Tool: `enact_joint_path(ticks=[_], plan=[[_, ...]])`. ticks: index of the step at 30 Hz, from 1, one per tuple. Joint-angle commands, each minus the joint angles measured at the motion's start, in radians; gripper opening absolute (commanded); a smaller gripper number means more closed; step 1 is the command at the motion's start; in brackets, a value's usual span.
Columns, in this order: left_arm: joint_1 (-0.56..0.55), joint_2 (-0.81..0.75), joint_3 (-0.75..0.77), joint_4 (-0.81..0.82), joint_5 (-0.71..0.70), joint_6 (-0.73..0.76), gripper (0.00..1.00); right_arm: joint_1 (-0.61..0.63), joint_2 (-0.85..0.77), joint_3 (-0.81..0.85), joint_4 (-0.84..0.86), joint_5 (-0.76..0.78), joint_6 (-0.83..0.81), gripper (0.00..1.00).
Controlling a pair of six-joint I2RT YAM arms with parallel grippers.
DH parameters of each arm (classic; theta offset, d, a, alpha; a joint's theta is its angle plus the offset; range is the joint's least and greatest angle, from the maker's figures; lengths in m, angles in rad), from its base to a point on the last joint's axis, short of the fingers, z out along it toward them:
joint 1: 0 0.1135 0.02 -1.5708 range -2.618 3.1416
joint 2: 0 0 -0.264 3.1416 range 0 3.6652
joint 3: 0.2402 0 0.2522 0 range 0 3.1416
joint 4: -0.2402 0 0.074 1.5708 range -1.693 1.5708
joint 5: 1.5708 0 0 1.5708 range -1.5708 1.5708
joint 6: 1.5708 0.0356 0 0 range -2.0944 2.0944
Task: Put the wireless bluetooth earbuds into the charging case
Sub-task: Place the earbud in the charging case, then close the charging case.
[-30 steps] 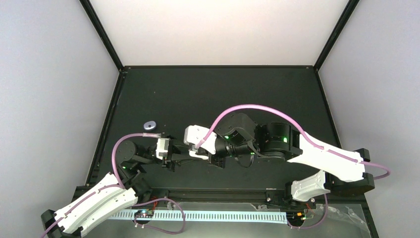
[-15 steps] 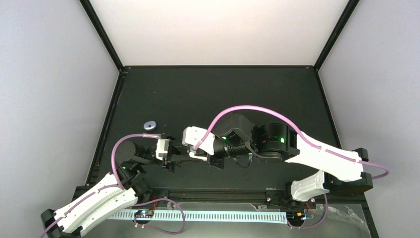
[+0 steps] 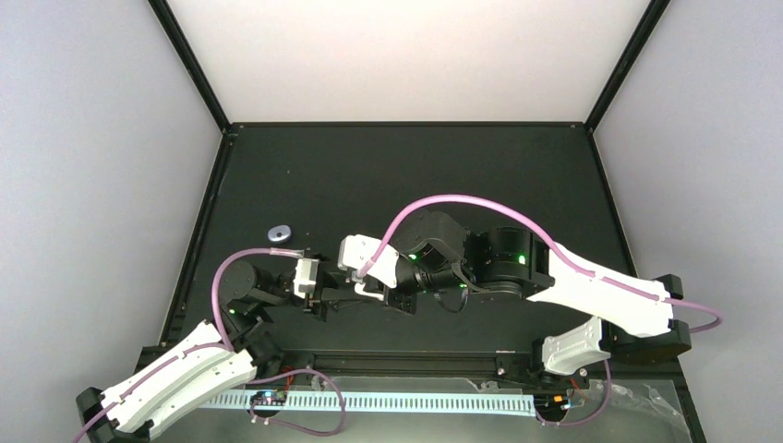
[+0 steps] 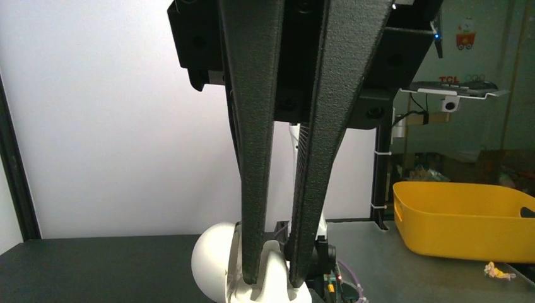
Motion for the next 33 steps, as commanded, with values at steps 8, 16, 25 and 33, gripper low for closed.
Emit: enact_joint_path(ticks=[8,16,25,33], plan=[[-0.011,-0.006,0.036,0.055,-0.012,0.023,0.01,0.007,-0.037,0.082,-0.02,-0.034,0.048,0.25],[-0.012,0.001,0.029,0.067,-0.012,0.011,0.02,-0.004,-0.156,0.047,0.051,0.134,0.106,0.42],[-0.014,0.012,0.042,0.113,0.019,-0.035,0.02,-0.069,-0.203,-0.168,0.135,0.368,0.202,0.43],[-0.017,0.018,0.047,0.112,0.019,-0.034,0.02,-0.073,-0.182,-0.185,0.159,0.256,0.207,0.45]])
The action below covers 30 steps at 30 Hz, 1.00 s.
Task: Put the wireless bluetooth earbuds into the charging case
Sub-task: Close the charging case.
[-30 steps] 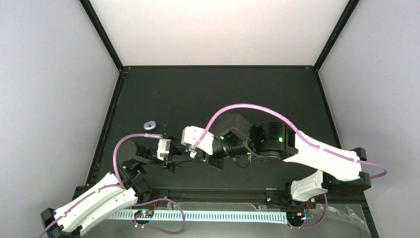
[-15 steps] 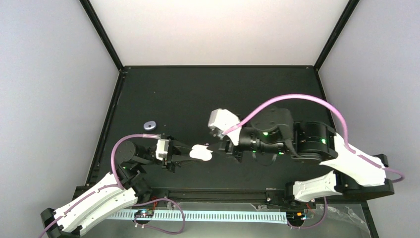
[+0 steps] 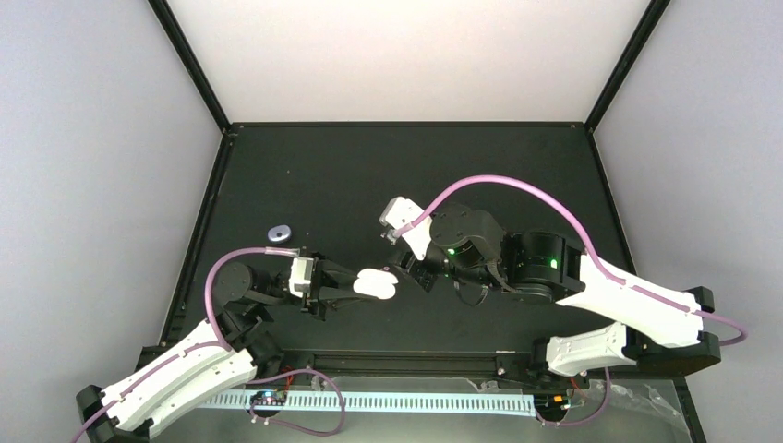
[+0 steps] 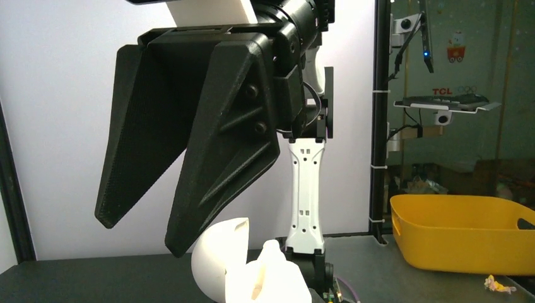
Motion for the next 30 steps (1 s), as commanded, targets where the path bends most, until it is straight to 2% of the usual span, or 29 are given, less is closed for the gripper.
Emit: enact_joint_path(ticks=[1,8,18,21,24,26,28,30], plan=[[-0.008,0.003,0.045,0.035,0.018,-0.002,0.02,-0.002,-0.021,-0.005,0.062,-0.063,0.013,0.45],[-0.01,0.001,0.045,0.021,-0.021,-0.002,0.02,-0.002,-0.031,-0.02,0.068,-0.202,-0.01,0.45],[-0.01,0.005,0.047,0.024,-0.05,0.003,0.02,-0.002,-0.057,-0.048,0.081,-0.196,-0.009,0.44],[-0.011,0.011,0.05,0.018,-0.063,0.008,0.02,-0.002,-0.071,-0.066,0.097,-0.144,0.007,0.45],[-0.01,-0.007,0.051,-0.053,-0.199,0.021,0.02,-0.007,-0.128,-0.113,0.153,0.026,0.052,0.49],[-0.009,-0.003,0.038,-0.101,-0.442,0.023,0.01,-0.07,-0.157,-0.13,0.142,0.09,0.107,0.51],[0.001,0.041,0.045,-0.142,-0.615,-0.014,0.01,-0.187,-0.189,-0.193,0.154,0.024,0.167,0.54],[0.038,0.139,0.111,-0.245,-0.671,-0.063,0.02,-0.295,-0.234,-0.308,0.211,-0.073,0.226,0.55]])
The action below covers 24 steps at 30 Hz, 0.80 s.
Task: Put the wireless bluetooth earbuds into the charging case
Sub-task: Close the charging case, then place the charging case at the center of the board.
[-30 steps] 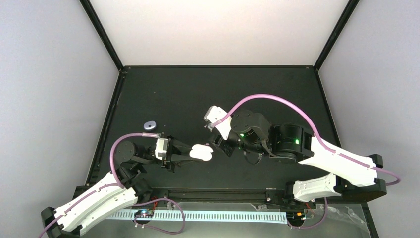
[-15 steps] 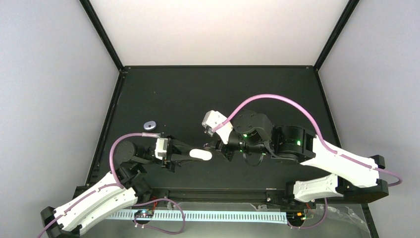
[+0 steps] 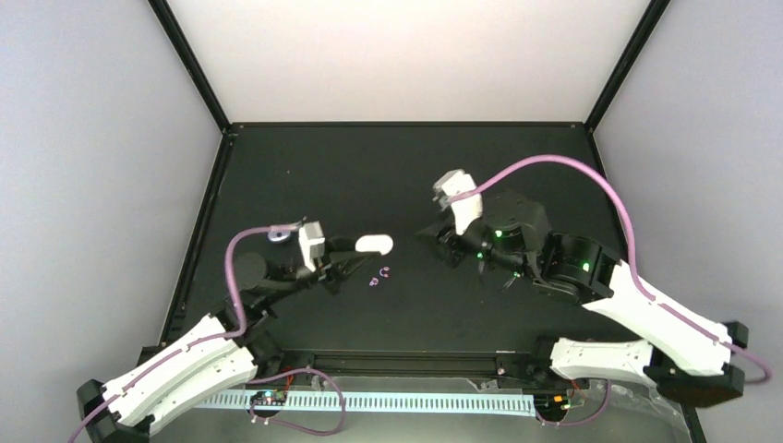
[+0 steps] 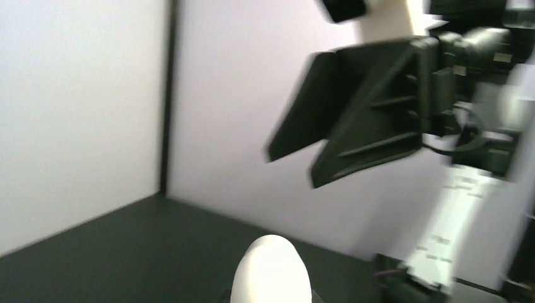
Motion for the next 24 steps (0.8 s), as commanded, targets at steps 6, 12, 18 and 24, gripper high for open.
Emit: enact_joint_path(ticks=[6,12,18,24], plan=[[0.255,0.519,0.313,-0.37,-0.172,-0.272,0.02,-0.219,-0.143,-0.439,0.194,-0.031,0.245,0.57],[0.436,0.935,0.493,-0.461,-0.078,-0.346,0.01,-0.222,-0.197,-0.64,0.271,-0.027,0.324,0.57],[0.484,1.244,0.701,-0.566,-0.075,-0.307,0.02,-0.224,-0.252,-0.68,0.243,-0.007,0.333,0.57],[0.491,1.411,0.868,-0.669,-0.071,-0.256,0.01,-0.224,-0.304,-0.704,0.217,0.011,0.323,0.57]])
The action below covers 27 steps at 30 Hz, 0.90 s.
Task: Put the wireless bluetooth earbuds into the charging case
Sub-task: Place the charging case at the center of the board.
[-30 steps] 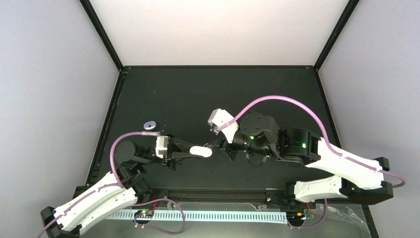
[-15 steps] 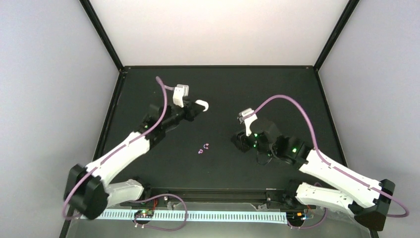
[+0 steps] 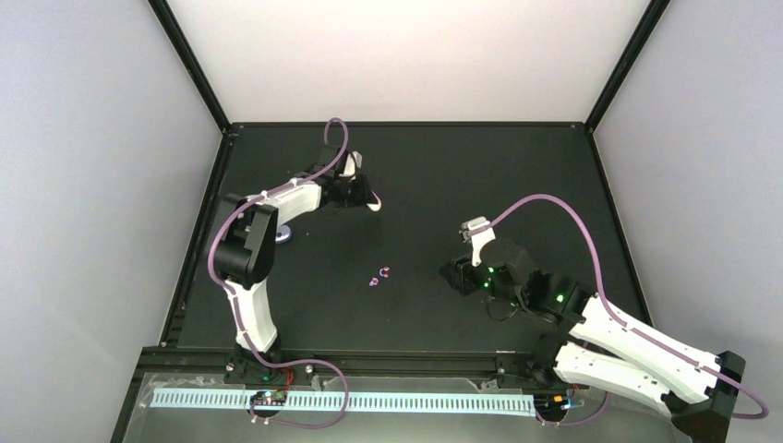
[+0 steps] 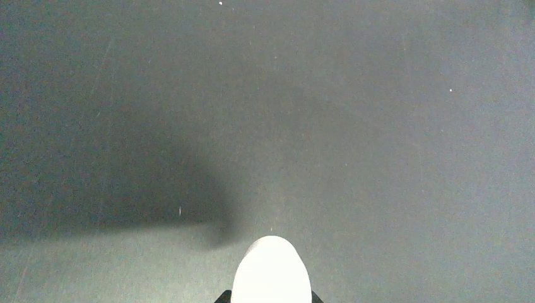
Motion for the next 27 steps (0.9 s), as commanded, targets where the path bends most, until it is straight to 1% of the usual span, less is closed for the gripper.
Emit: enact_joint_path(ticks=[1,4,5,8,12,14,17,19,20,25,27], plan=[[0.007,0.077,0.124,-0.104,0.029,0.033,0.01,-0.006,-0.029,-0.019,0.003,0.026,0.011,0.57],[0.007,0.112,0.152,-0.119,0.031,0.032,0.02,-0.006,-0.031,-0.003,-0.011,0.023,-0.001,0.57],[0.007,0.12,0.155,-0.119,0.031,0.033,0.04,-0.007,-0.03,0.003,-0.016,0.025,-0.007,0.57],[0.01,0.137,0.157,-0.12,0.037,0.032,0.15,-0.006,-0.031,0.021,-0.024,0.029,-0.023,0.58],[0.016,0.159,0.164,-0.128,0.042,0.034,0.21,-0.006,-0.027,0.034,-0.036,0.044,-0.044,0.58],[0.019,0.17,0.166,-0.136,0.042,0.039,0.25,-0.007,-0.028,0.038,-0.046,0.049,-0.051,0.58],[0.024,0.162,0.159,-0.147,0.037,0.048,0.36,-0.006,-0.032,0.038,-0.049,0.054,-0.054,0.58],[0.031,0.143,0.148,-0.158,0.027,0.055,0.52,-0.007,-0.036,0.035,-0.047,0.054,-0.053,0.58],[0.036,0.129,0.135,-0.158,0.023,0.057,0.57,-0.006,-0.037,0.032,-0.043,0.055,-0.052,0.58],[0.062,0.047,0.075,-0.18,0.001,0.064,0.75,-0.005,-0.046,0.021,-0.036,0.059,-0.061,0.58],[0.069,-0.026,0.042,-0.197,-0.026,0.072,0.88,-0.006,-0.054,0.018,-0.037,0.059,-0.065,0.59]])
